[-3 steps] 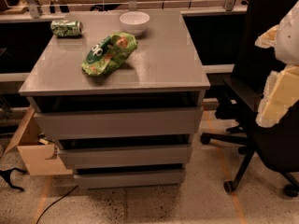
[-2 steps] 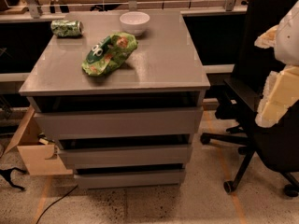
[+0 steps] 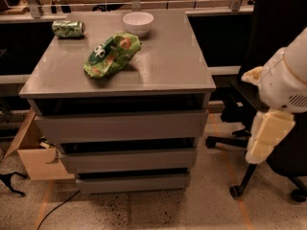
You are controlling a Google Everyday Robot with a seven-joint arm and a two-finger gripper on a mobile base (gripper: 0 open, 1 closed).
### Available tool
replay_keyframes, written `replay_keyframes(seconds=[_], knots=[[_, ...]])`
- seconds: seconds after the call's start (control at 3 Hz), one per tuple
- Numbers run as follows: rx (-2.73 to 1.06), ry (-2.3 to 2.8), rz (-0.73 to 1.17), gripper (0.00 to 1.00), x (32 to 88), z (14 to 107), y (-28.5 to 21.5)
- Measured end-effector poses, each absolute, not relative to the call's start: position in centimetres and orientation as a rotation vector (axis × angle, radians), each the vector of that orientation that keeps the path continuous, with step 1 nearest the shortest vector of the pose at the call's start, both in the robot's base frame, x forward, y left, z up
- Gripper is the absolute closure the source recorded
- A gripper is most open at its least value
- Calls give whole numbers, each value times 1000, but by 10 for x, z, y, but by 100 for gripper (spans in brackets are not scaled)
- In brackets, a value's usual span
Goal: Open middle drawer
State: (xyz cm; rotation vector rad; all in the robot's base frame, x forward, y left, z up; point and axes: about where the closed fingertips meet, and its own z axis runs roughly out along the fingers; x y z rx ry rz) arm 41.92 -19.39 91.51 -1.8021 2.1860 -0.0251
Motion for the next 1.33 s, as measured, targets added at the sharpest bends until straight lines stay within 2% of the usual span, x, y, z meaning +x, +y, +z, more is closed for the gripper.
replay_keyframes(seconds=[0.67, 1.33], knots=[[-1820, 2065, 127, 0, 413, 796, -156], [-1818, 2077, 140, 0, 409, 784, -154]])
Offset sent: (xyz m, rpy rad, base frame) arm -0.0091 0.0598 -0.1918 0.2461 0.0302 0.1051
